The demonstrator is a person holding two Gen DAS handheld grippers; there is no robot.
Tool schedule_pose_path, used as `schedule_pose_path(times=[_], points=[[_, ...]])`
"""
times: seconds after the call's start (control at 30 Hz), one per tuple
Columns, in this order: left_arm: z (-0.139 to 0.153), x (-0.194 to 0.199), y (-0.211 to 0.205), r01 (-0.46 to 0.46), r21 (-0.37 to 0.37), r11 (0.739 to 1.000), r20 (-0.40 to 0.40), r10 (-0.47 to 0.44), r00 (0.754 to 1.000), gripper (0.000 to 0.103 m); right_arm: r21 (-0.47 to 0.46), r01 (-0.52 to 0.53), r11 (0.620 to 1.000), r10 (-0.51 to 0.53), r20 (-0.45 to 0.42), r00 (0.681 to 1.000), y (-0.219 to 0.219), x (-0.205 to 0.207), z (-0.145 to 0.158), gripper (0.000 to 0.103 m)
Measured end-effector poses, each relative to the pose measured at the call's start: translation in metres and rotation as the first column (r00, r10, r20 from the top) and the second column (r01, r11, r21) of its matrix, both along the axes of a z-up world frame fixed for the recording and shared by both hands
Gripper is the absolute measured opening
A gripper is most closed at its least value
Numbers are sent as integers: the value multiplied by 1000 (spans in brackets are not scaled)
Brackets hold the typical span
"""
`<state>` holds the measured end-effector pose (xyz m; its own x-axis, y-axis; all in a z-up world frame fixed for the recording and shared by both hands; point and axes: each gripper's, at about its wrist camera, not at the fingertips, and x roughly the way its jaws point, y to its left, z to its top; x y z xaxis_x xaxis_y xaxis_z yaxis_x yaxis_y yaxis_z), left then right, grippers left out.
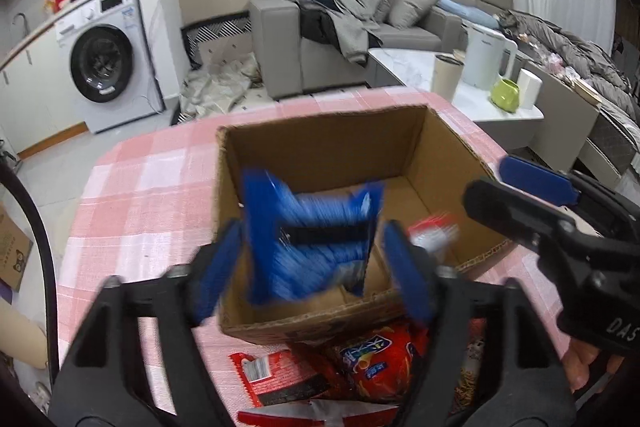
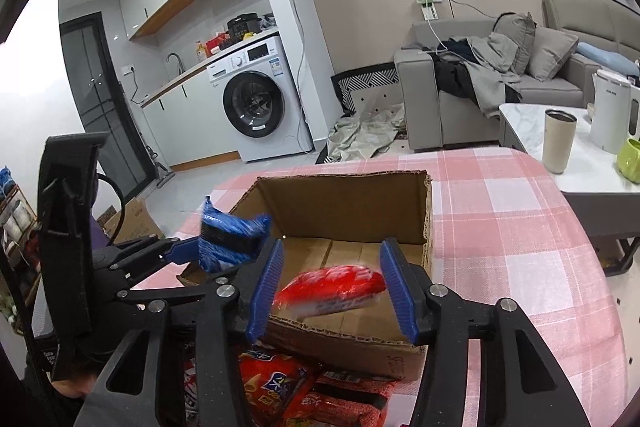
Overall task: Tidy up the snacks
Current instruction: 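Withdraw both tools from the box back toward the snack pile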
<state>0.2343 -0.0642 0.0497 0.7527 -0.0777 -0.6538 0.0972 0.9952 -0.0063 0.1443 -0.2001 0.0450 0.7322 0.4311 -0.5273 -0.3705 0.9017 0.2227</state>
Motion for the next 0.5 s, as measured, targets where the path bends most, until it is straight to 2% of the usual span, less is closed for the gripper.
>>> schedule_pose_path(times=[0.03,0.1,0.13,0.17,0.2,0.23,0.5], points=[[2,-4,2,-16,3,1000,19,16,1000,83,-2,8,1000,-8,4,1000,-2,-2,1,66],[5,-10,3,-20,-5,1000,34,20,999,84,15,15,1000,-15,16,1000,-9,-8,3,74],[5,-13,5,-27,-4,1000,39,27,999,87,20,20,1000,-20,22,1000,-13,-11,5,83],[6,-16,6,-34,0,999,50,34,998,91,19,29,999,-30,26,999,-15,-15,6,88],[8,-20,6,-40,6,999,61,40,997,95,19,36,999,-36,30,999,-17,-17,8,98],[9,-24,7,-52,14,999,73,51,996,103,21,38,999,-39,35,999,-20,-21,9,102],[16,-68,24,-74,-17,997,115,75,990,102,25,45,999,-47,87,995,-32,-55,18,103]])
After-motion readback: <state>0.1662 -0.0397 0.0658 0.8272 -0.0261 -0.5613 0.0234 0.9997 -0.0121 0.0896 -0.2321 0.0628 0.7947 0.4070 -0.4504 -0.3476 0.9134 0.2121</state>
